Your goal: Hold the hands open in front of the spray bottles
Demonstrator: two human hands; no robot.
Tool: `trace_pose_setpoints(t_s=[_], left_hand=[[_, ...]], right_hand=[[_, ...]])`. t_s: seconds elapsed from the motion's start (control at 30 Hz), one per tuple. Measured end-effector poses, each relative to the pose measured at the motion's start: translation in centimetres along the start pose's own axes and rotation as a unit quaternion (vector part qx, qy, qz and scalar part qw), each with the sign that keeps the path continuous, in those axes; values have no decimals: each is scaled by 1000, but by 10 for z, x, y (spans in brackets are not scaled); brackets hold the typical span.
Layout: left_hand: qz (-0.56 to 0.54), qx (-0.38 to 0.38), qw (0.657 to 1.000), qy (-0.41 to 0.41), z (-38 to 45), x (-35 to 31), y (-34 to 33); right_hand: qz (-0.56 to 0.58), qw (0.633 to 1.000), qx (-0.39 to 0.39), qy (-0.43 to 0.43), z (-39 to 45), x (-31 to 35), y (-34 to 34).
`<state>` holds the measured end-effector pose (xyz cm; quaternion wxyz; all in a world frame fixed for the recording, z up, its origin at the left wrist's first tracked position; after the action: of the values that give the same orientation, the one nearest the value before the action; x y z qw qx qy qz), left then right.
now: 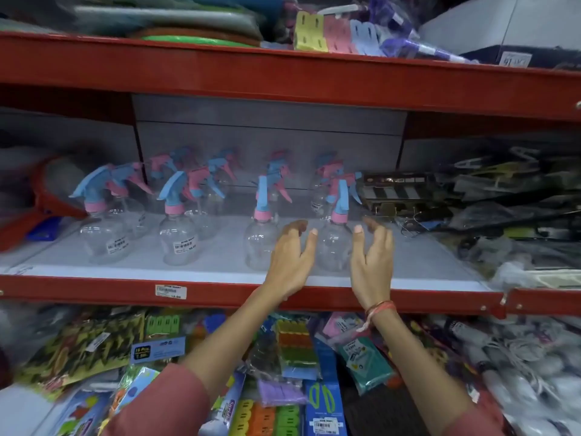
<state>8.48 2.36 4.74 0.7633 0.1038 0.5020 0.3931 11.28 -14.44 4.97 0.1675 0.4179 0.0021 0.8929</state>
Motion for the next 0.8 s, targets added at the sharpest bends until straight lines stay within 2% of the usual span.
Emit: trace_pose_setpoints(t_s=[0.13, 0.2, 0.33, 0.8], left_hand=[[-80, 84, 987, 115, 6, 21, -24], [-118, 111, 974, 157, 6, 25, -33], [-155, 141, 966, 149, 4, 13, -41], [-159, 205, 957, 133, -34, 1, -40]], right_hand=[[40, 989, 65, -130, 5, -30, -11], [52, 981, 91, -166, 6, -35, -16], [82, 972, 119, -185, 6, -31, -19], [169, 952, 155, -201, -21, -40, 10]])
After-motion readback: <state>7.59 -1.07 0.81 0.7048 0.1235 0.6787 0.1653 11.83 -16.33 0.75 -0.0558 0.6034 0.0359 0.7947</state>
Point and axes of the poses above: each hand's wrist, its own z-axis towards the middle knuckle, its own y-axis out of the back of the hand, x = y × z, the point moved 10 cm from there along z, towards the middle knuckle, and after that the axes turned 8 degrees about z, right-handed, at the moved point
